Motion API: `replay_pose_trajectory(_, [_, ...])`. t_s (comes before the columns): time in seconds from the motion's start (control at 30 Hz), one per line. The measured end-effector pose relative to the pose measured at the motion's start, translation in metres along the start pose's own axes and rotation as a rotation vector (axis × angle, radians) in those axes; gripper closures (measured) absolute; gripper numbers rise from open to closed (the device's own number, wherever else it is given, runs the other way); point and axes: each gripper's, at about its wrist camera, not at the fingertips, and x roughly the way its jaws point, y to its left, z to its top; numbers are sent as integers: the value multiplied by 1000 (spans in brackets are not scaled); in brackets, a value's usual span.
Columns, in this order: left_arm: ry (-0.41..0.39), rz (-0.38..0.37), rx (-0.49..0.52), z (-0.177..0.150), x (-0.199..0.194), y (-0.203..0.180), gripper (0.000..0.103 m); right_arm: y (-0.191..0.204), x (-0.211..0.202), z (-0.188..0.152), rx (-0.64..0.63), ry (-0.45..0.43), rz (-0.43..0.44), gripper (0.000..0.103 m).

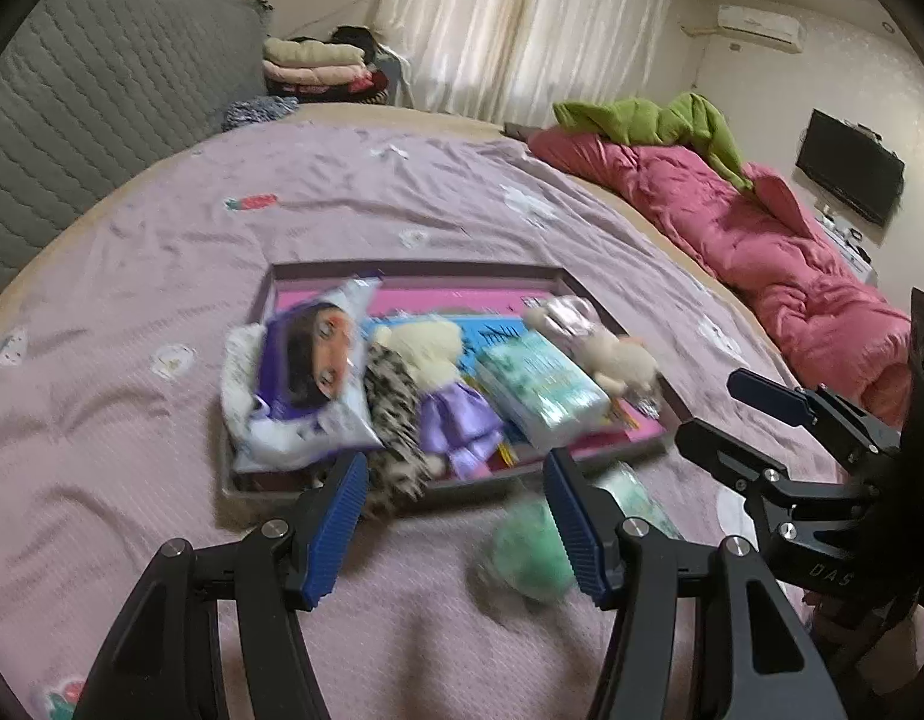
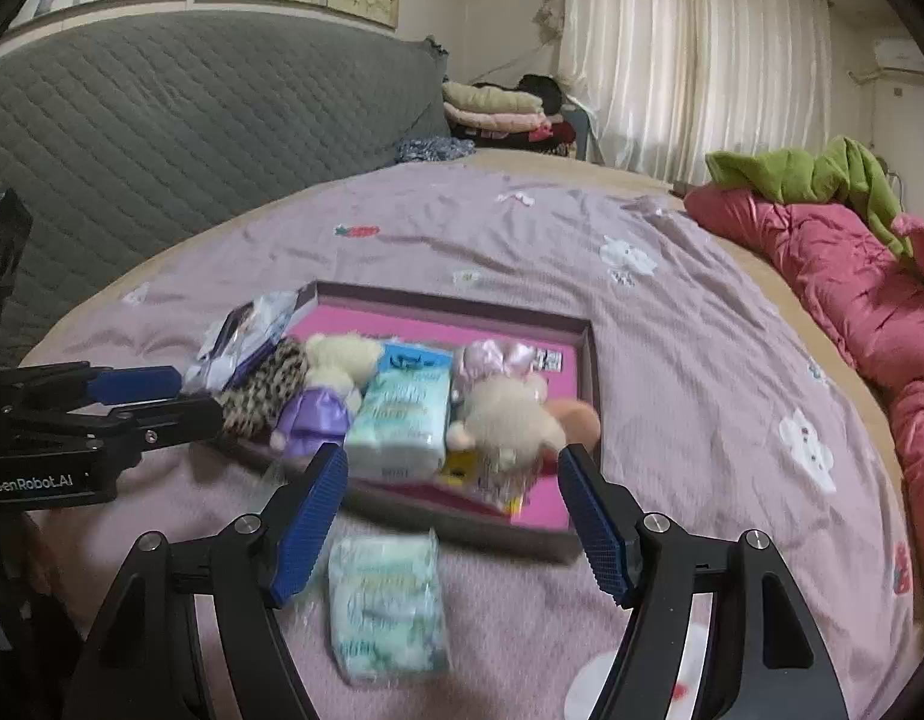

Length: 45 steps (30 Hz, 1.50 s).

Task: Organize soft objects
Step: 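Grasp the green sponge bag with the left tool while the right tool grasps the green tissue pack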

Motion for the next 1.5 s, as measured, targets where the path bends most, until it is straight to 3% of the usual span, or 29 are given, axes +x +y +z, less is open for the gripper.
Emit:
replay_pose_trajectory(0.37, [115, -107, 3, -27, 9, -24, 43, 8, 0, -48, -19, 147, 32, 29])
replay_pose_trajectory(0.53, [144, -123, -15, -33, 18, -24, 43, 10, 8, -63, -13, 188, 62, 29])
replay_pose_trajectory(0.97, [209, -145, -18, -40, 43, -28, 43, 20, 41, -72, -47, 245, 53, 29])
replay_pose_trajectory(1.4, [236, -119, -43, -38, 69, -22, 43, 30, 59, -67, -142, 211, 16, 29])
replay_pose_trajectory(1.5, [240, -121, -55, -38, 73, -20, 43, 24, 60, -64, -116, 220, 20, 42])
